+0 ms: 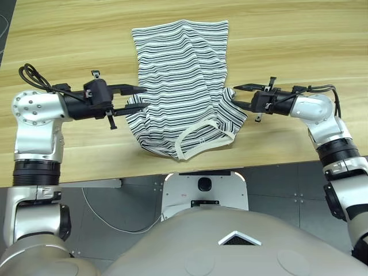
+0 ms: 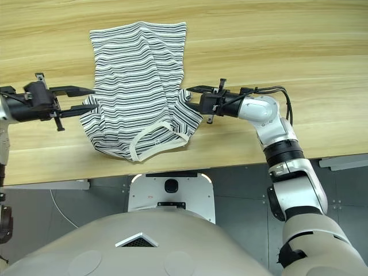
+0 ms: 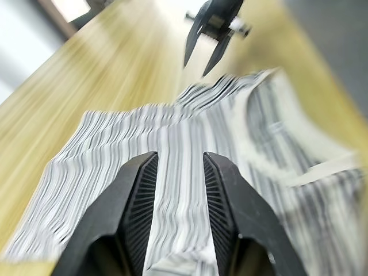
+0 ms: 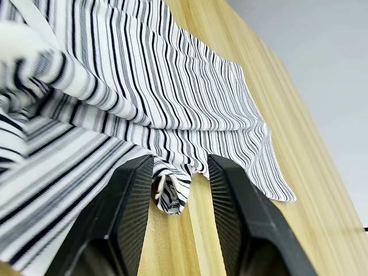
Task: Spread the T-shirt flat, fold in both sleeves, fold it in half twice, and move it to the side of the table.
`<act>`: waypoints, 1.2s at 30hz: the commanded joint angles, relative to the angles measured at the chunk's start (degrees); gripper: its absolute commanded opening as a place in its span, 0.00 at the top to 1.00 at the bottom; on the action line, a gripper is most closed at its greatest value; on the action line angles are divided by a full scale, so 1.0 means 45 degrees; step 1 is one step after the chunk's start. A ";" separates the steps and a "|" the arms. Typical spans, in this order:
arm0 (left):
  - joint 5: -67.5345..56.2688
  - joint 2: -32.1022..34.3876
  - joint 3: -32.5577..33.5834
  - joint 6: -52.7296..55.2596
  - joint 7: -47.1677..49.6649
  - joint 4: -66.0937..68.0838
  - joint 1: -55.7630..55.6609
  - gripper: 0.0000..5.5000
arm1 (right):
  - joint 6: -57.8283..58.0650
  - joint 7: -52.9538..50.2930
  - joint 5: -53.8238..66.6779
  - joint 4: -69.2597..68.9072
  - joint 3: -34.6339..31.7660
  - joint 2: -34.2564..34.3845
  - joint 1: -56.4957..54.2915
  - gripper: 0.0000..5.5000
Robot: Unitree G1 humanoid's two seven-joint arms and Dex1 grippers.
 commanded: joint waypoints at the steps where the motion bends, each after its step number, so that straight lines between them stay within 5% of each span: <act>1: 0.2840 -0.0416 -0.0939 -0.1554 0.1624 0.1769 -0.0547 0.74 | -0.0743 -0.0509 -0.1027 0.0758 0.0375 0.0079 -0.0415 0.69; 16: 0.5646 0.0979 -0.2555 -0.3006 0.1713 0.5436 -0.0581 0.74 | -0.1333 -0.1126 -0.3710 0.3130 0.1299 -0.1573 -0.0810 0.69; 24: 0.5667 0.0836 -0.2737 -0.3357 0.2263 0.6077 -0.0518 0.74 | 0.0412 0.3078 -0.1820 0.1987 0.1290 -0.3432 0.0626 0.69; 36: 0.2442 -0.0336 -0.0939 -0.3330 0.2943 0.2810 0.0401 0.74 | 0.0305 -0.4011 -0.0278 0.0616 -0.2540 -0.1038 -0.0776 0.69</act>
